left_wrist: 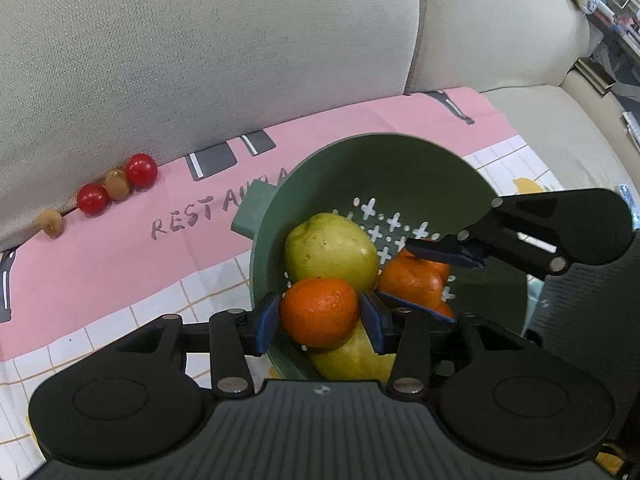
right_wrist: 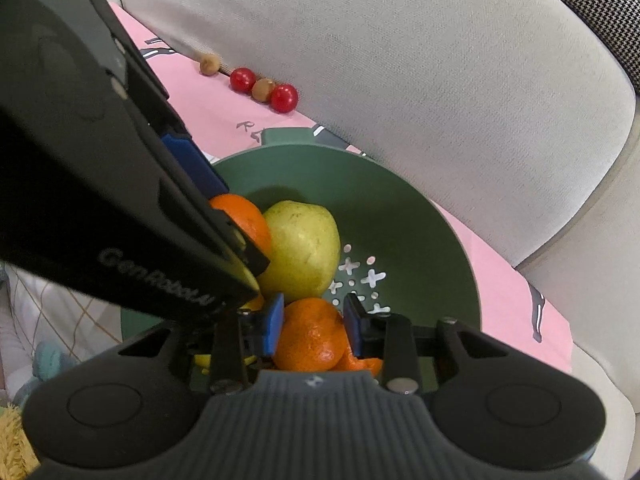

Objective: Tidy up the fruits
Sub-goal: 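Open both tools to drop the mandarins into the colander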

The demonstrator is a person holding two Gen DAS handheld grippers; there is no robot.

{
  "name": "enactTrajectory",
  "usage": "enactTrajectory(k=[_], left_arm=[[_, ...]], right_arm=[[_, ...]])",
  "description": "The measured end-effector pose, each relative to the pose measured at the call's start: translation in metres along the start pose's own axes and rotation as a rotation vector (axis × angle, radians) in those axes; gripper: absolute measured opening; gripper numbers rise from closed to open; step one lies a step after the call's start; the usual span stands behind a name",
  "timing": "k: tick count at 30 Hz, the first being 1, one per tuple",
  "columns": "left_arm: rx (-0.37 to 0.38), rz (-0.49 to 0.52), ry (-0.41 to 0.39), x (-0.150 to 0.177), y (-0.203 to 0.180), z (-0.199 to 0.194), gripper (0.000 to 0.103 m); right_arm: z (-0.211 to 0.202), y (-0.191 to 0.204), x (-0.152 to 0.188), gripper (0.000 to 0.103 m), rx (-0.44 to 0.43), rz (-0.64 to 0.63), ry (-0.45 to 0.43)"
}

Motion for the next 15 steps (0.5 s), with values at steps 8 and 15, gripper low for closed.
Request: enactTrajectory(k=[8,15], left_arm=[[-0.020,0.057,-0.004,0.0005,-0.0025,0.0033,0.055],[0.007,0.057,-0.017,0.0013,-0.0032,-0.0041,0.059]], right_arm=[[0.0031,-0.0071,-0.0012,0.037,-0.006,0.029,0.012],[0.0078,-0.0105,0.0027,0.044,-0.008,0.041,0.025]])
Point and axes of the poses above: each gripper's, at about its wrist camera, not at the fingertips, and z roughly the way its jaws point, y to its left, x to its underside, the point moved 8 cm from there along z, roughly the way its jaws point, and after that the axes turned 6 degrees about -y, right-handed, at the moved point
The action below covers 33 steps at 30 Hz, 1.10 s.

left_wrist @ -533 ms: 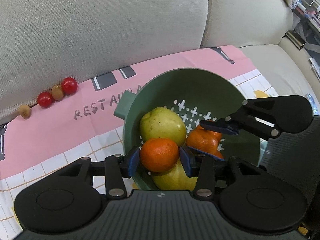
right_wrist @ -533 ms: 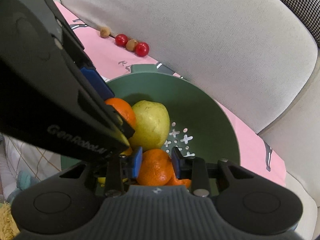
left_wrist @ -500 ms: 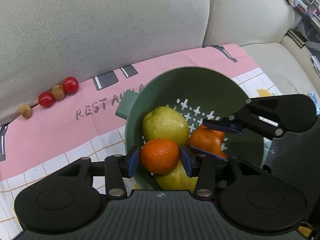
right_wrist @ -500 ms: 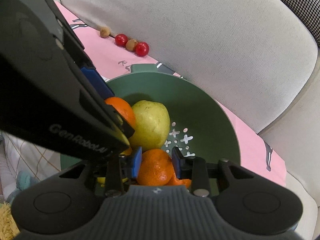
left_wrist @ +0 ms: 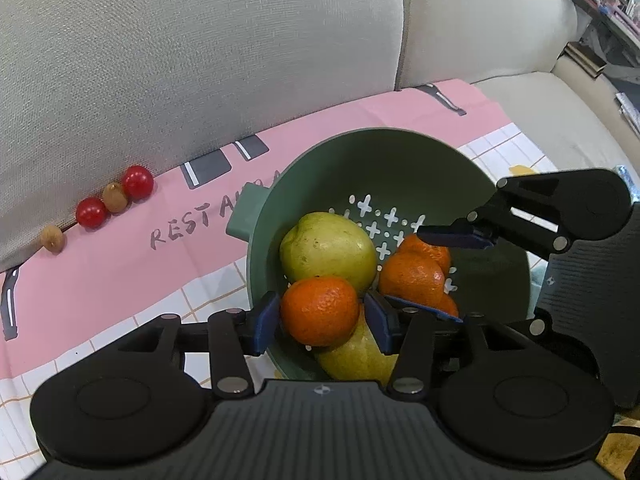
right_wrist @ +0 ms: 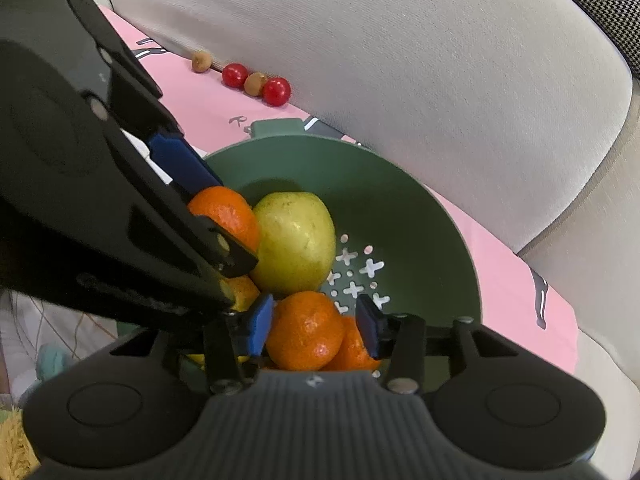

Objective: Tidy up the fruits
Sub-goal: 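Open both tools to drop the mandarins into the colander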

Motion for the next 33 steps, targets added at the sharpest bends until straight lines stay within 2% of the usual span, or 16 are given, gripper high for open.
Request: enactTrajectory(k=[4,7,14,15,17,19,26,33], left_arm=[[0.022,-0.034,-0.024,-0.003,0.003,-0.009,0.061],[0.039,-0.064,-0.044,-0.005,0.006,-0.016,0.062],[0.051,-0.092,-0.106,-0.006,0.010,-0.039,0.062],[0.051,-0.093,-0.112,-0.006,0.010,-0.042,0.061],[0.056,-0.089,-0.120,-0.006,0.010,-0.046,0.061],[0.065,-0.073,-0.120,-0.005,0.007,-0.048,0.057],[0.055,-0.005,-0.076,0.002,-0.008,-0.037,0.043],[0.059,-0.011,-0.033,0.006,-0.009,-0.023,0.035]], right_arm=[[-0.003,-0.002,0.004,0.045,-0.007,0.030,0.006],[-0.008,-0.004,0.007,0.051,-0.001,0.037,0.004],[-0.018,-0.005,0.008,0.050,-0.003,0.075,-0.008],[-0.019,-0.005,0.008,0.048,-0.007,0.080,-0.011],[-0.021,-0.003,0.009,0.030,-0.020,0.093,-0.008],[-0.020,0.000,0.011,0.027,-0.037,0.105,-0.002],[-0.014,-0.005,0.010,0.028,-0.031,0.135,0.004],[-0.006,-0.011,0.012,0.034,-0.026,0.154,0.018]])
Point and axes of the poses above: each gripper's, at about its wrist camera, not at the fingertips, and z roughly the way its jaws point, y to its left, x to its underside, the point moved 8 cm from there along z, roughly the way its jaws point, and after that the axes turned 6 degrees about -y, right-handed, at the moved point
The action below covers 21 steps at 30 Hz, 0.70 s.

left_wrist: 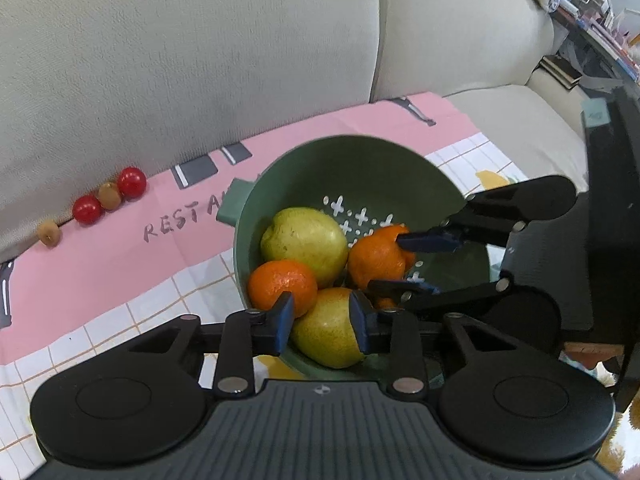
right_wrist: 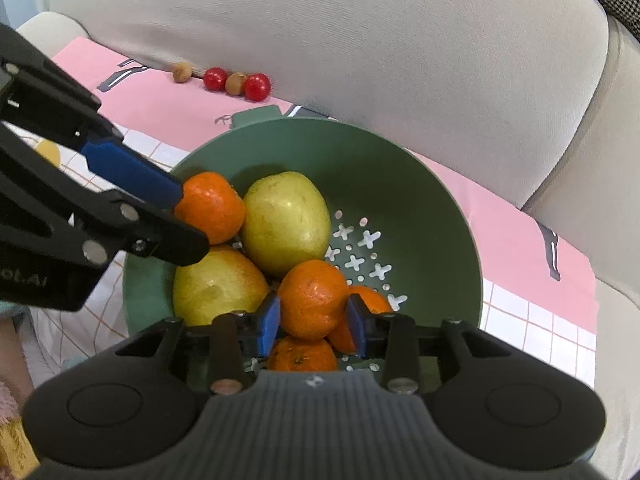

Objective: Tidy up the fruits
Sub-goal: 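Open both tools to drop the mandarins into the colander, then move both tools back to the row of nuts and tomatoes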

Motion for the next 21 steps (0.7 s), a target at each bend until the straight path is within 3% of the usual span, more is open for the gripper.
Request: enactTrajectory(k=[7,13,17,21], left_arm=[[-0.001,-0.023,0.009,-0.002,0.002,0.005,0.035],[0.008,-0.030,0.027,0.004,0.000,0.006,0.035],[0.007,-0.026,0.000,-0.001,-0.002,-0.003,0.036],[-0.015,-0.008,-0.042,-0.008,0.002,-0.022,0.038]], right_arm=[[0.008,-0.006,-0.003,0.037,-0.014,0.044,0.014],[0.002,-0.005,0.003,0.038,-0.097,0.085,0.030],[0.000,-0.006,0.006,0.038,-0.110,0.109,0.042],[-0.012,-0.006,0.000,0.038,-0.095,0.132,-0.003]])
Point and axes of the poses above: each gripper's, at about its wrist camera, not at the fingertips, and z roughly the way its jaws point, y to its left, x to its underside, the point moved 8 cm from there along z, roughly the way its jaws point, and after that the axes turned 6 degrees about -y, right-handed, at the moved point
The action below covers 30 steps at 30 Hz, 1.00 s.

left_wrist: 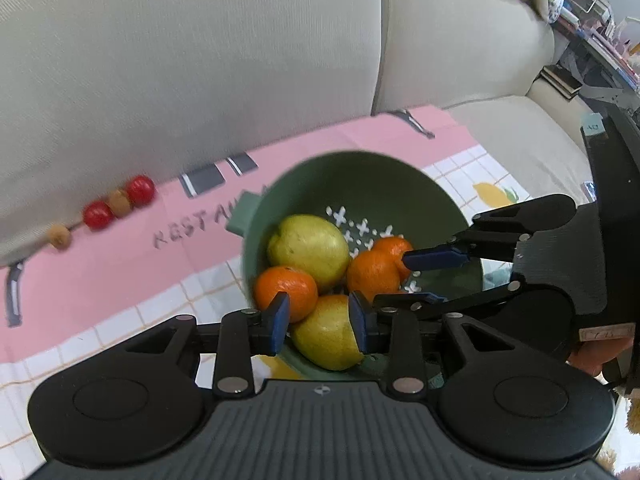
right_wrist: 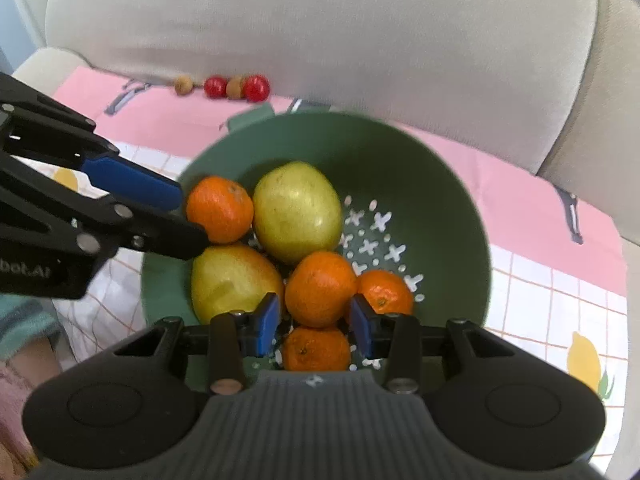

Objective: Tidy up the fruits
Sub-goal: 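Move both tools back to the row of nuts and tomatoes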

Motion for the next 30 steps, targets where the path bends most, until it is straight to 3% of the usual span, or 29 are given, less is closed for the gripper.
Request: enactTrajectory(k=[8,20,25,30], left_arm=[[-0.120,-0.004,-0.050,-0.004,0.029,-0.040,0.043],[-0.344,0.035,-0.134,-0.005,0.091,-0.106,0.048],[-0.391,-0.024,-0.153,0.000,0.123,-0.119,0.048],[-0.376,-0.096,-0.192,0.004,0.150,-0.126,0.048]], right_arm=[[-0.026,0.021,-0.019,0.052,0.018,0.015,-0.095],[-0.030,0.095,-0.060,0.058,-0.060,0.005,-0.187],[-0.024,0.118,-0.075,0.059,-0.085,0.016,-0.210],[-0.011,0.133,-0.084,0.059,-0.076,0.001,-0.209]])
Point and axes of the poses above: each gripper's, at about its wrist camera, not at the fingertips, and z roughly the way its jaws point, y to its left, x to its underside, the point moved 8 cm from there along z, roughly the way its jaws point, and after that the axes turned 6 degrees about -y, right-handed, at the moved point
